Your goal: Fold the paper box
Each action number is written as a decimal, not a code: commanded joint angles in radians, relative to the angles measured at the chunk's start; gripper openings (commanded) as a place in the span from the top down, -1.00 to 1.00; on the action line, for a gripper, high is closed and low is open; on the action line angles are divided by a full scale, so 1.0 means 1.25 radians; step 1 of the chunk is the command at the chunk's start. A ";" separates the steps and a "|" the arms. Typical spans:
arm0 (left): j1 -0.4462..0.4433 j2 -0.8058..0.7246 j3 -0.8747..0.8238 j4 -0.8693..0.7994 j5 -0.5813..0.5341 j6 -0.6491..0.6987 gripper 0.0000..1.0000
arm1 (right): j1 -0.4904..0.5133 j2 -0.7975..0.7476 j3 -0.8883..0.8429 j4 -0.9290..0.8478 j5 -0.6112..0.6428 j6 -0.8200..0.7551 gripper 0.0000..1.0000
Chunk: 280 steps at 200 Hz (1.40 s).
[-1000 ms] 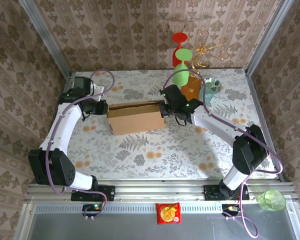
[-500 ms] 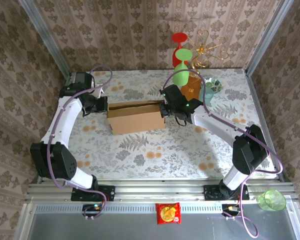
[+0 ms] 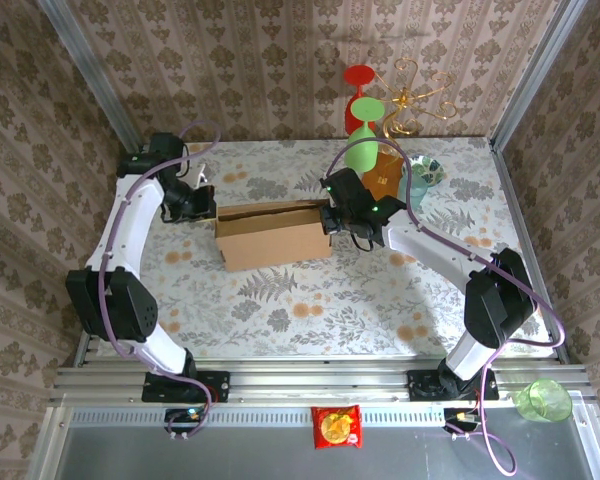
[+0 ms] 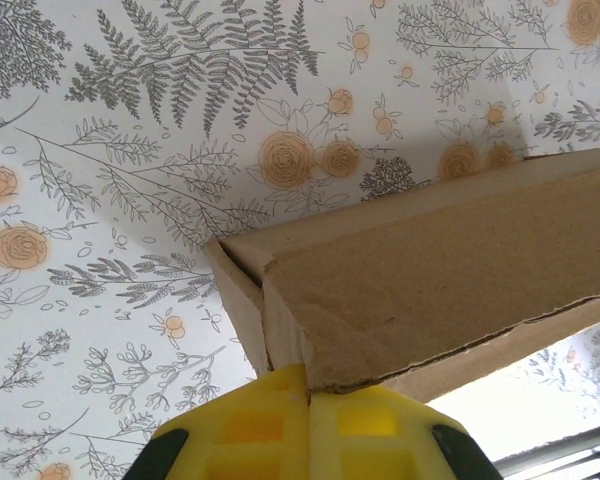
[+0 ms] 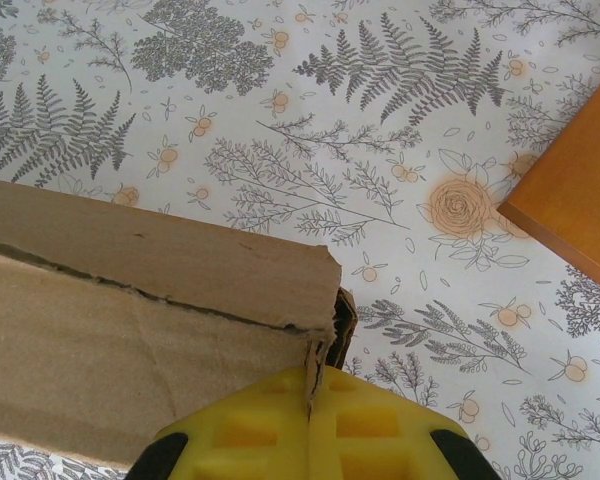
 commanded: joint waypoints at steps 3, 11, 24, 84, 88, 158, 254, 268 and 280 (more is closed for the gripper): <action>0.005 0.015 0.046 -0.054 0.064 -0.015 0.94 | 0.009 0.051 -0.015 -0.116 -0.018 0.013 1.00; 0.005 0.019 0.054 -0.060 0.069 -0.015 0.94 | 0.009 0.053 -0.014 -0.117 -0.015 0.014 1.00; 0.007 0.023 0.060 -0.067 0.078 -0.014 0.94 | 0.009 0.053 -0.011 -0.120 -0.011 0.015 1.00; 0.015 0.033 0.078 -0.094 0.097 -0.002 0.93 | 0.017 0.057 -0.006 -0.127 0.009 0.019 1.00; 0.015 0.032 0.076 -0.094 0.093 -0.001 0.93 | 0.017 0.058 -0.006 -0.128 0.009 0.019 1.00; 0.011 -0.015 -0.040 -0.014 0.062 -0.008 0.96 | 0.018 0.052 -0.012 -0.125 0.010 0.026 1.00; -0.032 -0.147 -0.250 0.174 0.012 -0.049 0.99 | 0.018 0.023 -0.038 -0.106 0.015 0.024 1.00; -0.038 -0.160 -0.269 0.187 0.004 -0.054 0.99 | 0.019 0.022 -0.038 -0.107 0.016 0.025 1.00; -0.042 -0.169 -0.288 0.201 0.001 -0.058 0.99 | 0.019 0.019 -0.037 -0.109 0.017 0.024 1.00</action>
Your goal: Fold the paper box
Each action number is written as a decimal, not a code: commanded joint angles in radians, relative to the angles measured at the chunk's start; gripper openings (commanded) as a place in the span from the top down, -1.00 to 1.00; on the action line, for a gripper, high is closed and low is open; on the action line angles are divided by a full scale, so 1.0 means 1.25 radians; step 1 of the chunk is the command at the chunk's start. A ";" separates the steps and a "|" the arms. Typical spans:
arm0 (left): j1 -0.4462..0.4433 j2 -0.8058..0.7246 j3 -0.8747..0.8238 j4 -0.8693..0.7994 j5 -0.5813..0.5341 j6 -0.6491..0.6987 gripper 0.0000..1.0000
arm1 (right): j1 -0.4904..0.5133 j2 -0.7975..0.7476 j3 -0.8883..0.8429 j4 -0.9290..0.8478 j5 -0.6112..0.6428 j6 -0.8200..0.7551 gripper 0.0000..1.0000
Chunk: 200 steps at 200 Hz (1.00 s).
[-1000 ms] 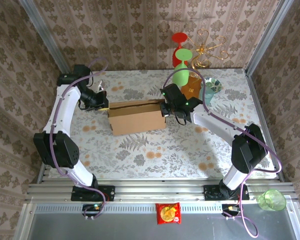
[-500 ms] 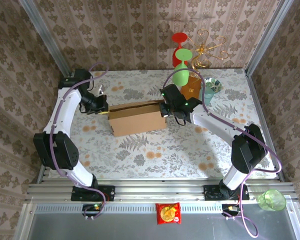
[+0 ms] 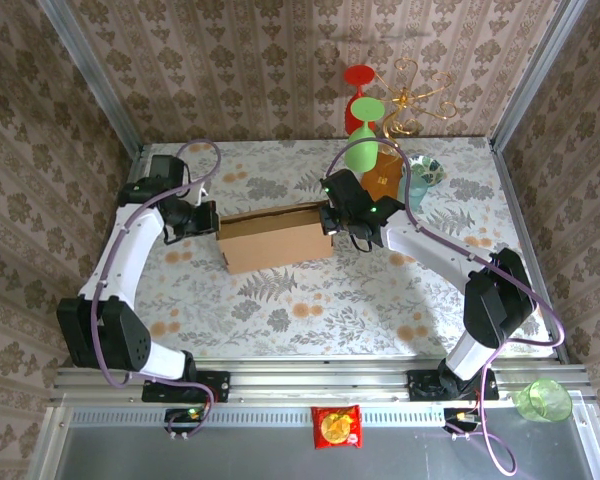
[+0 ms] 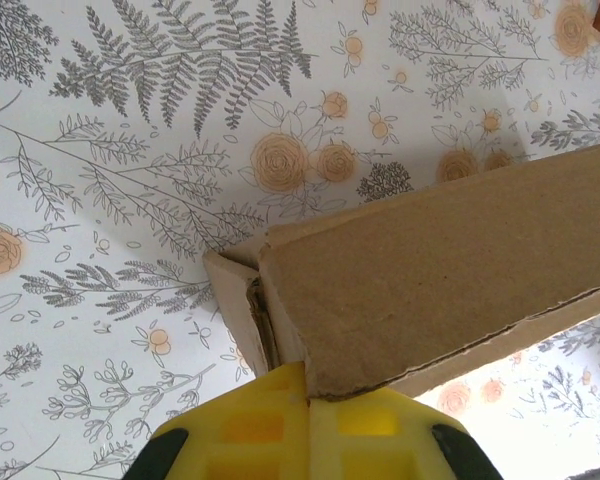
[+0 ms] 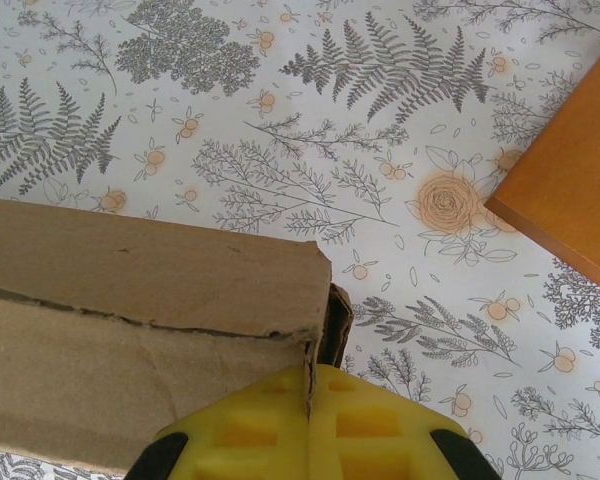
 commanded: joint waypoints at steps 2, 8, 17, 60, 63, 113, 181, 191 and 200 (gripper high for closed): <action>-0.023 -0.014 -0.050 0.015 0.010 -0.023 0.99 | 0.010 0.017 -0.039 -0.101 -0.013 0.007 1.00; -0.026 -0.019 -0.062 0.022 0.007 -0.025 0.99 | 0.010 0.016 -0.038 -0.102 -0.013 0.007 1.00; -0.032 -0.026 -0.082 0.035 0.000 -0.028 0.99 | 0.010 0.014 -0.037 -0.105 -0.013 0.009 1.00; -0.060 -0.067 -0.157 0.082 -0.059 -0.040 1.00 | 0.008 -0.005 -0.002 -0.152 -0.016 0.037 0.80; -0.061 -0.069 -0.161 0.084 -0.065 -0.041 1.00 | 0.008 -0.008 0.001 -0.157 -0.018 0.040 0.75; -0.089 -0.102 -0.213 0.122 -0.124 -0.053 1.00 | -0.037 -0.107 0.008 -0.203 -0.128 0.192 -0.10; -0.116 -0.088 -0.208 0.134 -0.140 -0.063 1.00 | -0.084 -0.210 -0.117 -0.011 -0.274 0.713 -0.43; -0.118 -0.086 -0.206 0.132 -0.141 -0.062 1.00 | -0.095 -0.209 -0.131 0.013 -0.294 0.789 -0.45; -0.119 -0.084 -0.204 0.131 -0.142 -0.062 1.00 | -0.107 -0.209 -0.150 0.039 -0.319 0.854 -0.47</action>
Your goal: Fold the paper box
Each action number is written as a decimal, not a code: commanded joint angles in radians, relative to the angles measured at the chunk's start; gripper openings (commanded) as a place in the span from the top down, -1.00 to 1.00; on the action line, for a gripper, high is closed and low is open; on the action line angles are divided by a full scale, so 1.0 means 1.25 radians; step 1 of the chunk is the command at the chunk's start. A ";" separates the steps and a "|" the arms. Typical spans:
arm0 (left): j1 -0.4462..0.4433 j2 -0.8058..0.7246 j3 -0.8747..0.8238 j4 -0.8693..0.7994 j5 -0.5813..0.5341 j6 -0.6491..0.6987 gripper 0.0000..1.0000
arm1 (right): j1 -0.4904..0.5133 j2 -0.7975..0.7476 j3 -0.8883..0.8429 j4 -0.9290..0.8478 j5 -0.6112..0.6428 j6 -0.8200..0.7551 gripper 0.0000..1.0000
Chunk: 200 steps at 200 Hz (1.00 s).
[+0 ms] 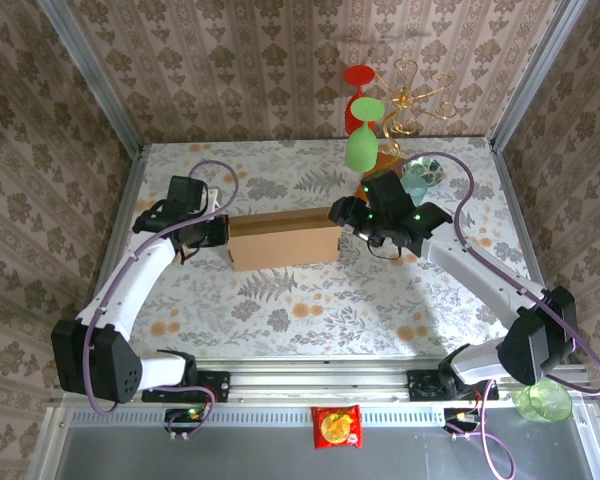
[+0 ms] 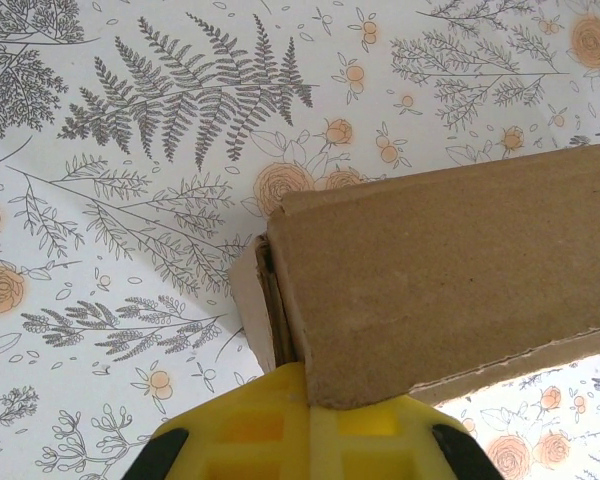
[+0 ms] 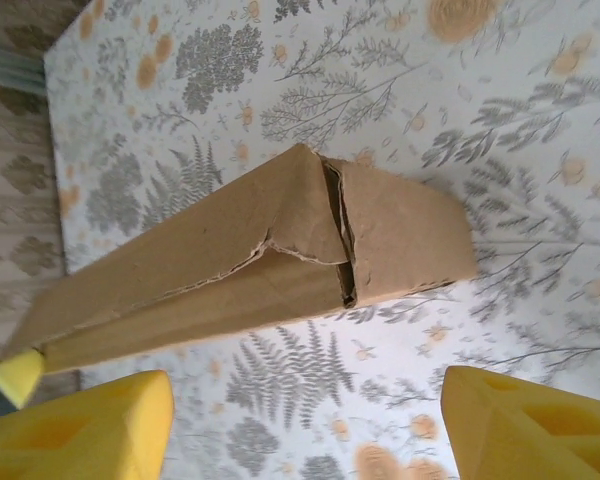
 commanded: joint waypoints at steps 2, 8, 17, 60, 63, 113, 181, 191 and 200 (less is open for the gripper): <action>-0.011 0.033 -0.022 -0.059 -0.010 -0.011 1.00 | -0.025 0.000 -0.047 0.106 -0.082 0.278 -0.47; -0.011 0.035 -0.020 -0.059 -0.011 -0.010 1.00 | -0.032 0.003 -0.057 0.128 -0.094 0.308 -0.48; -0.011 0.035 -0.020 -0.058 -0.010 -0.010 1.00 | -0.040 0.010 -0.067 0.163 -0.104 0.335 -0.50; -0.015 0.038 -0.019 -0.058 -0.008 -0.009 1.00 | -0.067 0.068 -0.049 0.201 -0.152 0.371 -0.51; -0.014 0.038 -0.020 -0.058 -0.009 -0.009 0.99 | -0.068 0.071 -0.050 0.200 -0.155 0.373 -0.51; -0.014 0.038 -0.005 -0.061 -0.006 -0.014 0.93 | -0.084 0.100 -0.120 0.236 -0.189 0.398 -0.24; 0.042 -0.057 0.019 -0.052 0.148 -0.133 -0.01 | -0.101 0.104 -0.162 0.259 -0.200 0.398 0.12; 0.064 -0.073 0.010 -0.041 0.186 -0.166 -0.05 | -0.101 0.105 -0.165 0.262 -0.204 0.400 0.14; 0.088 -0.083 0.001 -0.027 0.221 -0.196 -0.07 | -0.102 0.107 -0.166 0.265 -0.205 0.401 0.14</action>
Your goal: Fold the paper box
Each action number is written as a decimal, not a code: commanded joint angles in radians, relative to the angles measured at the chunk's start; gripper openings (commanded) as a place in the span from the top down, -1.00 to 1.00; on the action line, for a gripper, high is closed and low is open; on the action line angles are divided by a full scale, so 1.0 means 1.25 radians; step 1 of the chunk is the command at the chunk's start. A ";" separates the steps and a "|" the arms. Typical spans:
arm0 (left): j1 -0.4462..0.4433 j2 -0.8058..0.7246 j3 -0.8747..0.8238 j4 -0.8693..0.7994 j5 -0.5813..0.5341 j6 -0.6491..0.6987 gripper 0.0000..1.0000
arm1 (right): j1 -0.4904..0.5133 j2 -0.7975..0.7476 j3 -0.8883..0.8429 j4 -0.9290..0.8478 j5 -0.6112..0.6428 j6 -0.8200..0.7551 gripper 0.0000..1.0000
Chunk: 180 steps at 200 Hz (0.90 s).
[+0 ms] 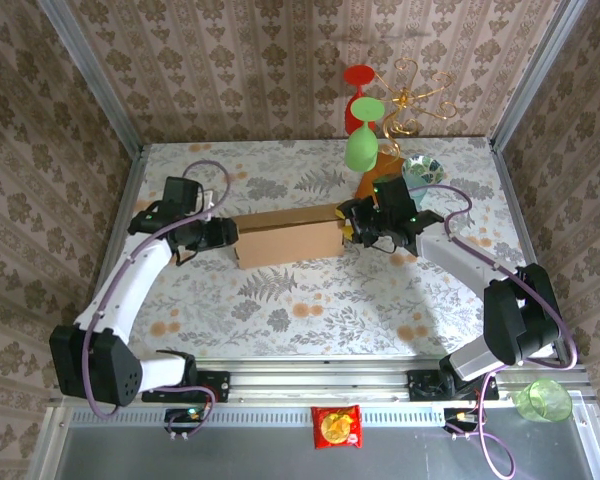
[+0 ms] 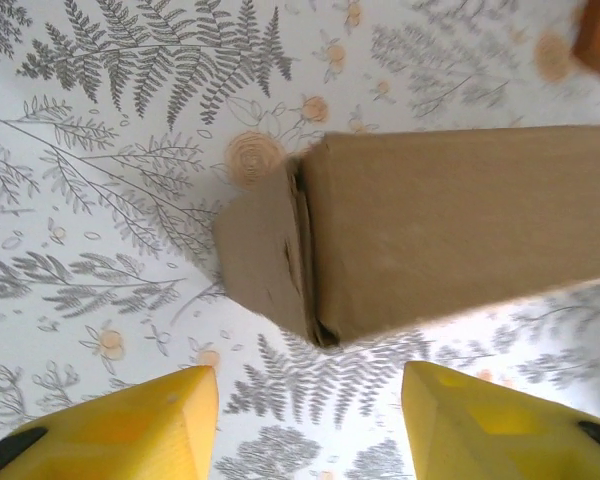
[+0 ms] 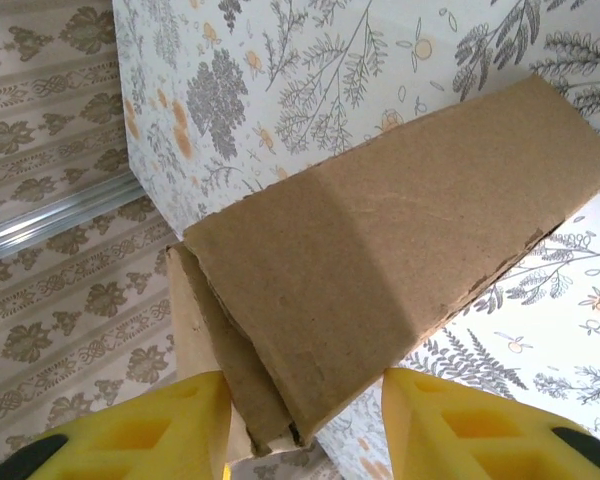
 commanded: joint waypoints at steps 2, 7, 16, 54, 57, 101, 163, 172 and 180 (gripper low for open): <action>0.053 -0.050 -0.005 0.014 0.134 -0.104 -0.08 | 0.000 0.019 -0.027 -0.021 -0.013 0.008 0.14; 0.064 -0.051 -0.010 0.026 0.154 -0.121 -0.08 | 0.000 0.019 -0.028 -0.020 -0.014 0.009 0.15; 0.081 -0.049 -0.019 0.054 0.187 -0.152 -0.10 | -0.001 0.020 -0.028 -0.020 -0.015 0.008 0.17; 0.097 -0.005 -0.020 0.116 0.208 -0.201 -0.12 | -0.007 0.029 -0.023 -0.018 -0.023 0.002 0.27; 0.096 -0.002 -0.021 0.120 0.209 -0.204 -0.11 | -0.007 0.029 -0.023 -0.018 -0.023 0.001 0.27; 0.097 0.058 -0.059 0.147 0.208 -0.193 0.07 | -0.007 0.030 -0.030 -0.018 -0.024 0.000 0.30; 0.098 0.063 -0.151 0.209 0.222 -0.210 0.65 | -0.024 0.037 -0.024 -0.036 -0.030 -0.052 0.41; 0.096 0.059 -0.151 0.211 0.227 -0.213 0.65 | -0.029 0.037 -0.015 -0.057 -0.032 -0.091 0.44; 0.090 0.055 -0.152 0.210 0.228 -0.215 0.65 | -0.036 0.035 -0.007 -0.083 -0.031 -0.137 0.45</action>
